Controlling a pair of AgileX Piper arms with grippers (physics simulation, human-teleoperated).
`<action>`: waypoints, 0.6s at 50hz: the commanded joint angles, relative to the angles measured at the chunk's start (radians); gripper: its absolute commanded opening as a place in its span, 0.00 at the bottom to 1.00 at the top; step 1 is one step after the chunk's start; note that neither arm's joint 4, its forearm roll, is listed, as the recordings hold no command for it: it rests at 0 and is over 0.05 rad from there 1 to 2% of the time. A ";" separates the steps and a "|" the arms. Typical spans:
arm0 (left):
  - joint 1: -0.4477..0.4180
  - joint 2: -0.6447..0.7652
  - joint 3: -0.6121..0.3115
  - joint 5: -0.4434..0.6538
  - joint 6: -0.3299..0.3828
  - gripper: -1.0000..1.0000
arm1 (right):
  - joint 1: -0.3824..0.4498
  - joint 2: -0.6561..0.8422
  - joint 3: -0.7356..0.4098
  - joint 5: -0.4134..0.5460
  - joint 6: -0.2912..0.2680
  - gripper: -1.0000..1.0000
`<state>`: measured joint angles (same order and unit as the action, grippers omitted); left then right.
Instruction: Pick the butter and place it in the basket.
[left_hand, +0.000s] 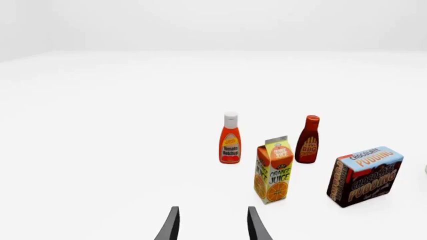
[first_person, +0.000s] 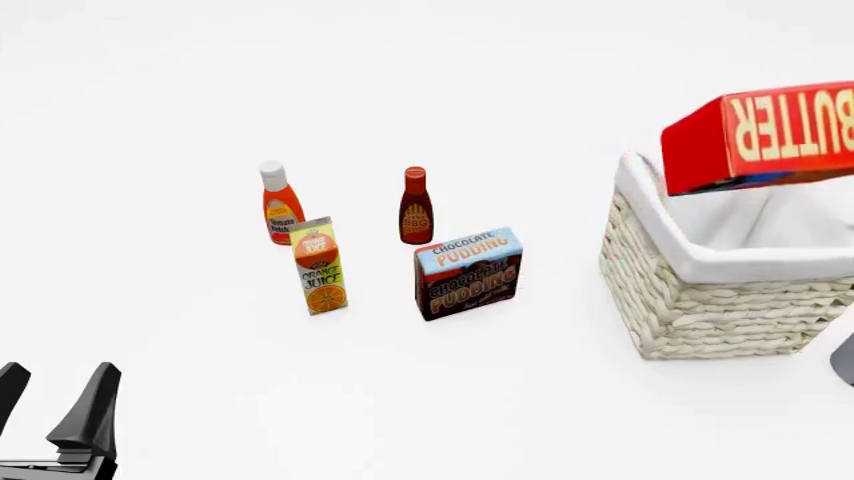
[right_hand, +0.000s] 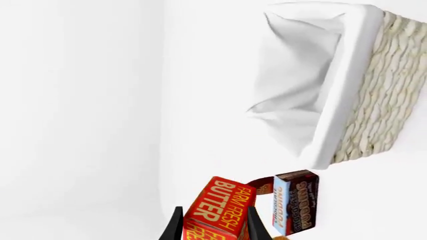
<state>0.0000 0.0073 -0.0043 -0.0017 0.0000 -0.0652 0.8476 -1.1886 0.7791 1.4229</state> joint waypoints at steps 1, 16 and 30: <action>0.000 0.000 0.000 0.000 0.000 1.00 | -0.040 0.021 -0.028 -0.030 0.015 0.00; 0.000 0.000 0.000 0.000 0.000 1.00 | -0.079 0.064 -0.069 -0.043 -0.038 0.00; 0.000 0.000 0.000 0.000 0.000 1.00 | -0.083 0.091 -0.068 -0.057 -0.062 0.00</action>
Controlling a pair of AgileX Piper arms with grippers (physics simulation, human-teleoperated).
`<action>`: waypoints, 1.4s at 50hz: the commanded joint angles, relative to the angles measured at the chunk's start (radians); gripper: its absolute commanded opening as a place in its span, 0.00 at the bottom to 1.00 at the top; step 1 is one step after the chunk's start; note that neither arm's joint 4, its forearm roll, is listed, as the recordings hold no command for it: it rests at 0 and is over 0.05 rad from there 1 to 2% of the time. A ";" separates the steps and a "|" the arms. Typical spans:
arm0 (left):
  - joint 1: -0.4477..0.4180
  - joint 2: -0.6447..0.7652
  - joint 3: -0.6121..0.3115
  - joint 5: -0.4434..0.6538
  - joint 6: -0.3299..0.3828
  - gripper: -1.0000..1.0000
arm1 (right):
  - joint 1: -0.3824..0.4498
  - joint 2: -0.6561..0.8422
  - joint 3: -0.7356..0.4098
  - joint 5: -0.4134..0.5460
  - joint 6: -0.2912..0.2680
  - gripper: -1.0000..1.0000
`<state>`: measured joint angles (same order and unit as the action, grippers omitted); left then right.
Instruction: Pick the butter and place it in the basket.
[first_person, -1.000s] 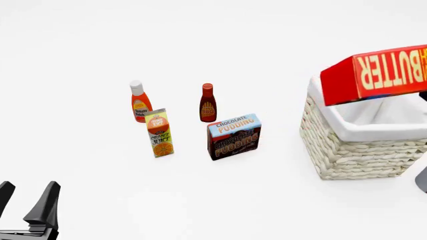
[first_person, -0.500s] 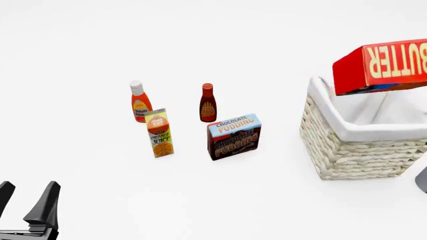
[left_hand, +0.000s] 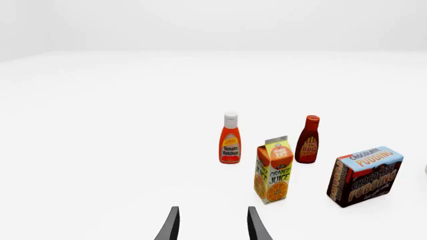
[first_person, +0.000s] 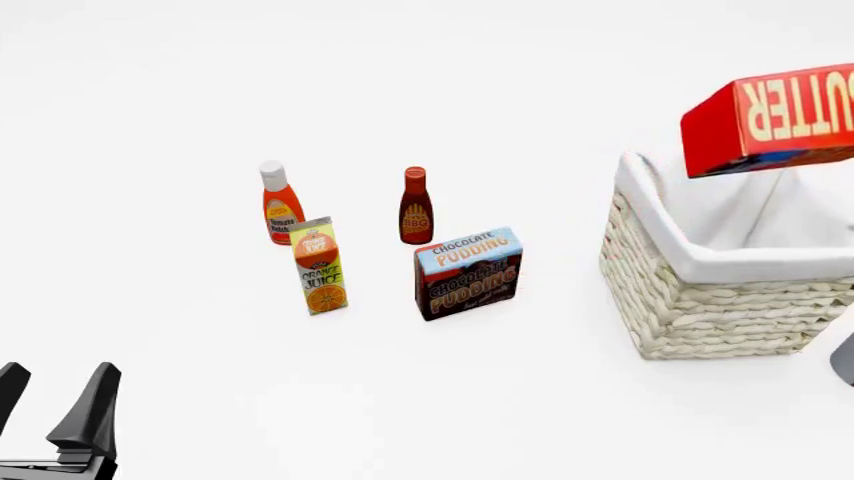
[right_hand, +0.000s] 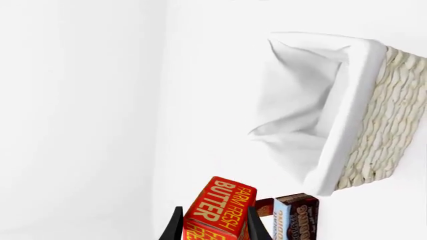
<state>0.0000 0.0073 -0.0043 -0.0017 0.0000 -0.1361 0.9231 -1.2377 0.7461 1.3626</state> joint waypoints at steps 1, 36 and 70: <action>0.000 0.000 0.000 0.000 0.000 1.00 | -0.011 0.016 -0.016 -0.025 -0.001 0.00; 0.000 0.000 0.000 0.000 0.000 1.00 | -0.078 0.110 0.003 -0.110 -0.042 0.00; 0.000 0.000 0.000 0.000 0.000 1.00 | -0.127 0.228 -0.032 -0.163 -0.100 0.00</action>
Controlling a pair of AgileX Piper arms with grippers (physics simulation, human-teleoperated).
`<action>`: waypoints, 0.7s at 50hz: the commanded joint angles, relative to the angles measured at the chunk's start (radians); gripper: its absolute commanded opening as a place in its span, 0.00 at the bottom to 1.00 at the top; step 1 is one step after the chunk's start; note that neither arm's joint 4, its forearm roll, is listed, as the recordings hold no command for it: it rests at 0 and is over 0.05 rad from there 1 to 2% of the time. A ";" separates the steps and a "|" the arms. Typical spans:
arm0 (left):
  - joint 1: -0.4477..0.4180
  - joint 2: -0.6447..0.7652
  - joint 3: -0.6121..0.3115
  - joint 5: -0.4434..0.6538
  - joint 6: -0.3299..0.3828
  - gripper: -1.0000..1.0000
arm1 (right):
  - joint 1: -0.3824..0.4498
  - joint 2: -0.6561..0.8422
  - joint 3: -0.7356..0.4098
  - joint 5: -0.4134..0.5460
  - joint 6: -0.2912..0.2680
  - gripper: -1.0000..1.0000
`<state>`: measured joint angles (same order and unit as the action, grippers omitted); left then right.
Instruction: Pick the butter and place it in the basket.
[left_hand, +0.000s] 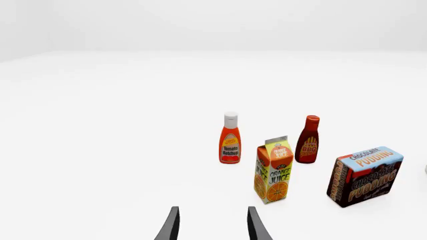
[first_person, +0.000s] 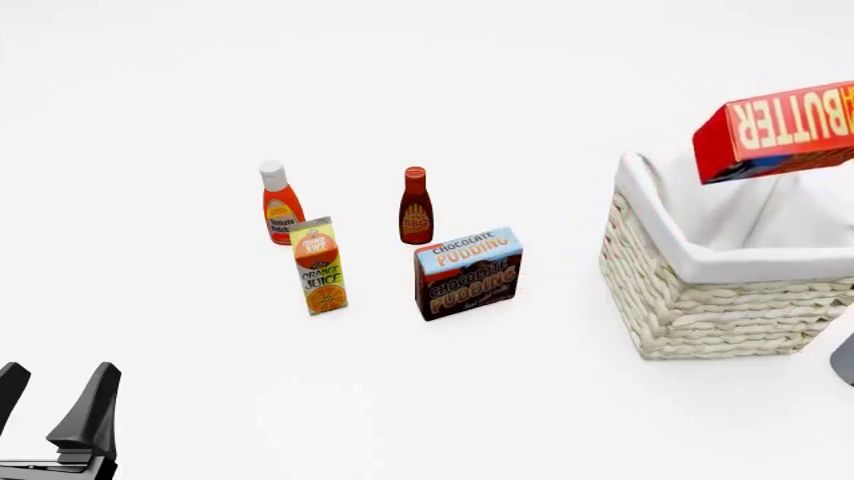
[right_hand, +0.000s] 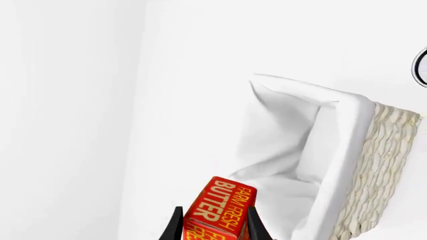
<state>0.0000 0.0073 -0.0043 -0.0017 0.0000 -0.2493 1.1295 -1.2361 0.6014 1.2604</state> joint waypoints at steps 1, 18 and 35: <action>0.000 0.000 0.000 0.000 0.000 1.00 | -0.015 0.023 -0.034 -0.019 0.002 0.00; 0.000 0.000 0.000 0.000 0.000 1.00 | -0.052 0.072 -0.050 -0.041 -0.006 0.00; 0.000 0.000 0.000 0.000 0.000 1.00 | -0.083 0.123 -0.051 -0.077 -0.019 0.00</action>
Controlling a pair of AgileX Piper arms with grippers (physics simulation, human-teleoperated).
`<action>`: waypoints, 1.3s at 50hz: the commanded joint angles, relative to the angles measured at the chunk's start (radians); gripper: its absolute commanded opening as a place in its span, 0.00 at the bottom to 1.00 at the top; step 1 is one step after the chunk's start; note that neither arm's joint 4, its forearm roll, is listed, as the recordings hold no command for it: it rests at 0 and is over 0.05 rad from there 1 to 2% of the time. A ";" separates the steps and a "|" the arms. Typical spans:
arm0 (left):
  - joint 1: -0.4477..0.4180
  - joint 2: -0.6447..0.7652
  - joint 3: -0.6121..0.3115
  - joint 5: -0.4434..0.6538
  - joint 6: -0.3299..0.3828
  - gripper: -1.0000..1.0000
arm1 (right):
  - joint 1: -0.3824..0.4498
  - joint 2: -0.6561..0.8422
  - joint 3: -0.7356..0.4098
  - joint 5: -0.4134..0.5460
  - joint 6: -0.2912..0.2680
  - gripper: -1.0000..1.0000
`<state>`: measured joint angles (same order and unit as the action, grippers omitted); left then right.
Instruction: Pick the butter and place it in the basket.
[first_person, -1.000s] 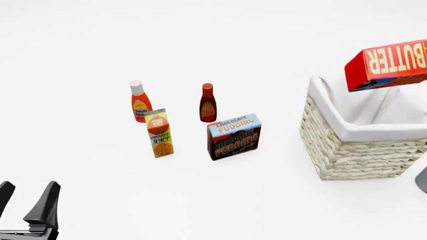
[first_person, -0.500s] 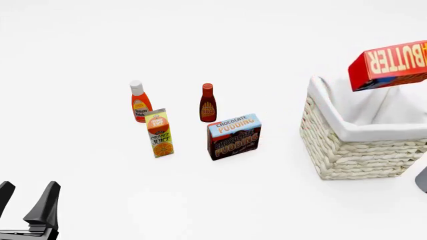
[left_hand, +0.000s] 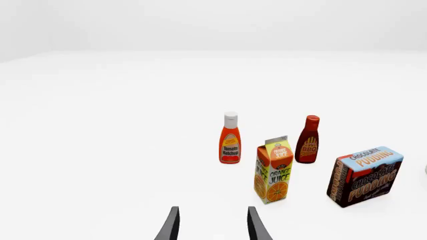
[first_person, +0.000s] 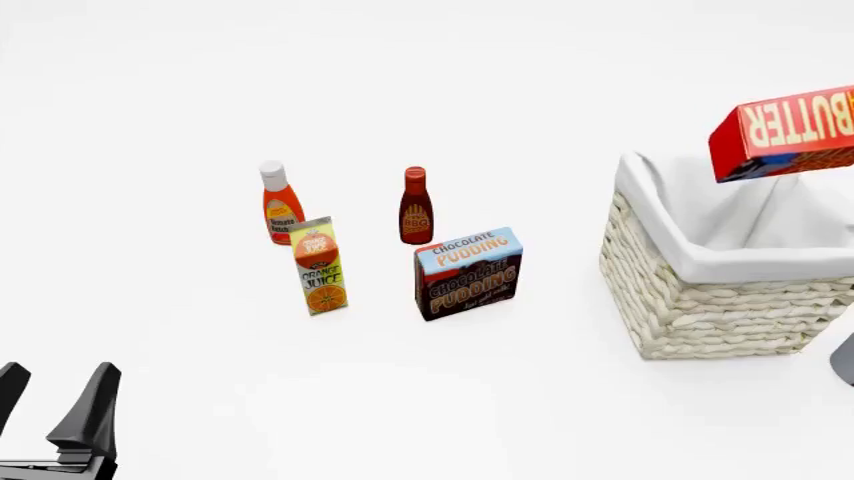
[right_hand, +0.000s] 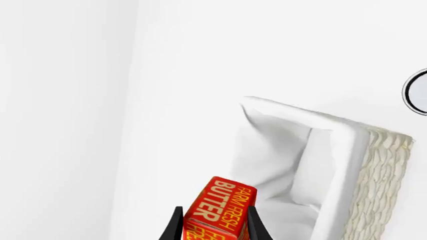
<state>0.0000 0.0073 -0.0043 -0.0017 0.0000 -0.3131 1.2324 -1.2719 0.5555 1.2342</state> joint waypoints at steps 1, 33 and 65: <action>0.000 0.000 0.000 0.000 0.000 1.00 | -0.021 0.021 -0.015 -0.032 0.006 0.00; 0.000 0.000 0.000 0.000 0.000 1.00 | -0.066 0.081 0.038 -0.095 -0.021 0.00; 0.000 0.000 0.000 0.000 0.000 1.00 | -0.070 0.184 0.023 -0.139 -0.047 0.00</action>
<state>0.0000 0.0073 -0.0043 -0.0017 0.0000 -0.3769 1.3959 -1.2329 0.4412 1.1759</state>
